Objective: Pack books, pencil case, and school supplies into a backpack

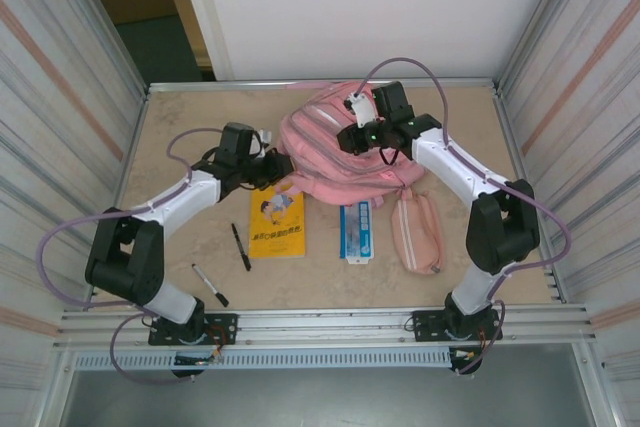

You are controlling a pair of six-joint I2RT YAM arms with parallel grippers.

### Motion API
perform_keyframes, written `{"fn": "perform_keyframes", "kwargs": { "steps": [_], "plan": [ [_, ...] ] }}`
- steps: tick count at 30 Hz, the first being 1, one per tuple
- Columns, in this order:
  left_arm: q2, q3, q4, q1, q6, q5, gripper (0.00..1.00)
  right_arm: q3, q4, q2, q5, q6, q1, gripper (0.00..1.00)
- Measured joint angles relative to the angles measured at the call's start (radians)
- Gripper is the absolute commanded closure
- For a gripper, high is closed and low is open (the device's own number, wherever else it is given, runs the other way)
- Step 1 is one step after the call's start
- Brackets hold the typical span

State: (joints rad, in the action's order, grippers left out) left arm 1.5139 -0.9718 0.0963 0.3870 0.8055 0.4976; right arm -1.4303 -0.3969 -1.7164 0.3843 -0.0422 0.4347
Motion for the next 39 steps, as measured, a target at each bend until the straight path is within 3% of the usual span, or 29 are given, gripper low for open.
{"fn": "perform_keyframes", "kwargs": {
  "steps": [7,10,16,21,27,31,39],
  "plan": [
    [-0.010,-0.030,0.011,0.021,0.008,0.004,1.00,0.033,-0.058,0.071,-0.041,-0.073,-0.019,0.43],
    [-0.010,-0.072,0.022,0.022,0.016,0.004,1.00,0.146,-0.100,0.220,-0.055,-0.133,-0.053,0.41],
    [-0.010,-0.109,0.053,0.022,0.038,0.004,1.00,0.465,-0.136,0.561,-0.013,-0.264,-0.228,0.39],
    [-0.011,-0.124,0.066,0.022,0.054,0.009,1.00,0.696,-0.128,0.713,0.019,-0.346,-0.274,0.43],
    [-0.010,-0.179,0.091,0.022,0.068,0.032,1.00,0.776,-0.067,0.668,0.091,-0.381,-0.365,0.51],
    [-0.010,-0.227,0.096,0.022,0.080,0.061,1.00,0.776,0.031,0.596,0.130,-0.396,-0.368,0.67],
    [-0.009,-0.242,0.117,0.021,0.090,0.084,1.00,0.774,0.158,0.502,0.151,-0.433,-0.336,0.61]
  ]
}}
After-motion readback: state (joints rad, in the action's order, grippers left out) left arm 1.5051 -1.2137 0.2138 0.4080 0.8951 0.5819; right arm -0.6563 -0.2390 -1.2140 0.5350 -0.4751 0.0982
